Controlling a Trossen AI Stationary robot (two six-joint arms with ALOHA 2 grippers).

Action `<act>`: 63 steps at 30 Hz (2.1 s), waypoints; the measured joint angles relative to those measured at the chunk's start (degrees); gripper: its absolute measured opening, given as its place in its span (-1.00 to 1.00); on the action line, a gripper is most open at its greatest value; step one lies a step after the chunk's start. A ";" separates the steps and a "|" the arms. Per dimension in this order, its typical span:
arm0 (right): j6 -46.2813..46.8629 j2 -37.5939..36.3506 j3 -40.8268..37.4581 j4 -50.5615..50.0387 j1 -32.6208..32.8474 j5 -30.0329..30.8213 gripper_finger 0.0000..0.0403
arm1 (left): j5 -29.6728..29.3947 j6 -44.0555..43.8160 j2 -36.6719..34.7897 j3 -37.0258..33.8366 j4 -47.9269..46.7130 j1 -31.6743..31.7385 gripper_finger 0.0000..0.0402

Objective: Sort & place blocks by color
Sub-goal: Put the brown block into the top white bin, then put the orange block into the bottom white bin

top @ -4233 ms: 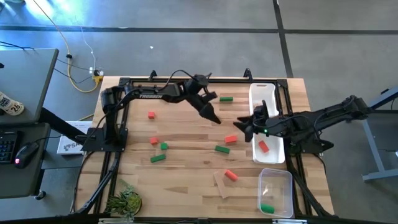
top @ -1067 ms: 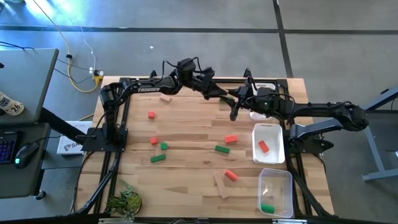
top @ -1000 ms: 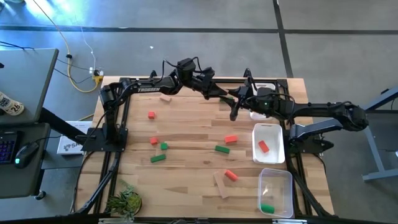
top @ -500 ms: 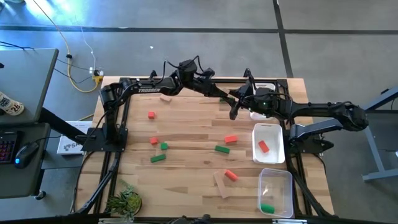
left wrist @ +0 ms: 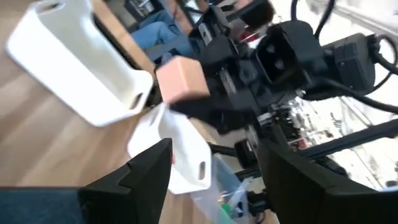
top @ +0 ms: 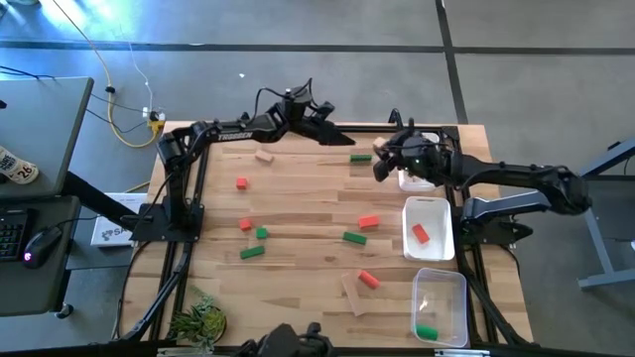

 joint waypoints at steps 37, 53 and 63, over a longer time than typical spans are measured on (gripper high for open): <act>15.18 -0.01 0.00 -33.21 -18.13 -4.28 -0.18 | -31.04 25.97 -0.47 -0.01 -52.75 -2.93 0.12; 15.07 0.01 0.00 -28.40 -18.13 -4.39 -0.17 | -55.91 22.04 -15.64 -0.02 -72.69 -2.70 0.12; 14.95 0.01 0.00 -27.97 -18.13 -6.71 -0.17 | -59.50 14.04 -17.66 -5.47 -80.65 -2.94 0.12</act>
